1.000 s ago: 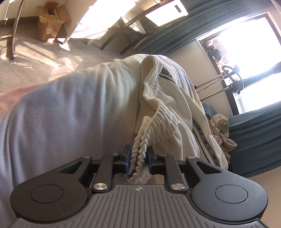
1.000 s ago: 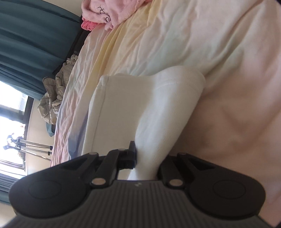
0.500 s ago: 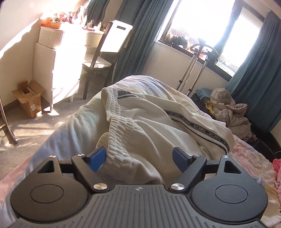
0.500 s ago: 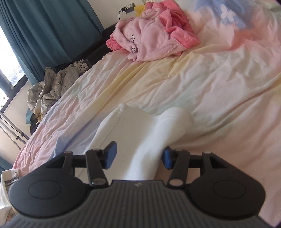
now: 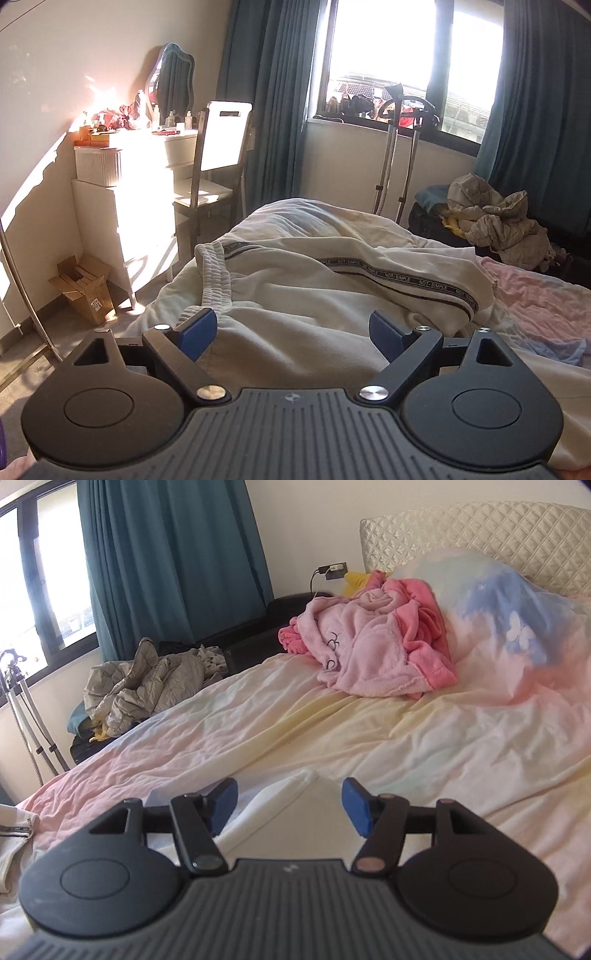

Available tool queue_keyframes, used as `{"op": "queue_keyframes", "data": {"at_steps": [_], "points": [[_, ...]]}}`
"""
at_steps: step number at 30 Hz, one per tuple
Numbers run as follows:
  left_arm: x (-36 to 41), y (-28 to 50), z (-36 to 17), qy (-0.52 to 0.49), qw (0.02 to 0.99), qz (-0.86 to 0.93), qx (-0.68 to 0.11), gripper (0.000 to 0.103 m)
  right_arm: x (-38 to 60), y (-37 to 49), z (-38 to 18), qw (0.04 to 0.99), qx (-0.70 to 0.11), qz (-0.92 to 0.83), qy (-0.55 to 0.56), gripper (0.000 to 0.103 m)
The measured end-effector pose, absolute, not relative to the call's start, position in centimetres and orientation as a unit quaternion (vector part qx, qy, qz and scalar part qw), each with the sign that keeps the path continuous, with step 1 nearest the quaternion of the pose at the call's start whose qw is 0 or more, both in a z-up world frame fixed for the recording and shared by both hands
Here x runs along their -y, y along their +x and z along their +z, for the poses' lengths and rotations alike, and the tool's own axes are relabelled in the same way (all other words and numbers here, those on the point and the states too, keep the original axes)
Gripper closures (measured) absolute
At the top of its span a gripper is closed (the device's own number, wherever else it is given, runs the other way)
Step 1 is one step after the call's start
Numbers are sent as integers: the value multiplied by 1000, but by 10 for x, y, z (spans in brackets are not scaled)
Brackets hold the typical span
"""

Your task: Fold clothes

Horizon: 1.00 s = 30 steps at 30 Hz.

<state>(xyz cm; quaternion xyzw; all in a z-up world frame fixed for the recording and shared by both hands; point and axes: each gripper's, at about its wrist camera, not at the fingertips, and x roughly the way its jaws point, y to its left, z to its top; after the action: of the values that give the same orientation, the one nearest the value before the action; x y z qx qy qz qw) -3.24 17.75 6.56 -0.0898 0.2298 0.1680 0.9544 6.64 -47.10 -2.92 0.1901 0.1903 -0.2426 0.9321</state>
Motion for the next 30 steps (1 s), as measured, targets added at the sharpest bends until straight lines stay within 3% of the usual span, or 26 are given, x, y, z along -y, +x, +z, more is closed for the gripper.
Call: {"op": "queue_keyframes", "data": {"at_steps": [16, 24, 30], "points": [[-16, 75, 42, -44, 973, 6, -227, 12, 391, 81, -13, 967, -190, -21, 171, 40], [-15, 100, -14, -52, 962, -13, -267, 12, 353, 99, -30, 966, -219, 46, 131, 40], [-23, 114, -40, -70, 950, -27, -303, 12, 295, 152, -55, 936, -268, 128, 189, 45]]}}
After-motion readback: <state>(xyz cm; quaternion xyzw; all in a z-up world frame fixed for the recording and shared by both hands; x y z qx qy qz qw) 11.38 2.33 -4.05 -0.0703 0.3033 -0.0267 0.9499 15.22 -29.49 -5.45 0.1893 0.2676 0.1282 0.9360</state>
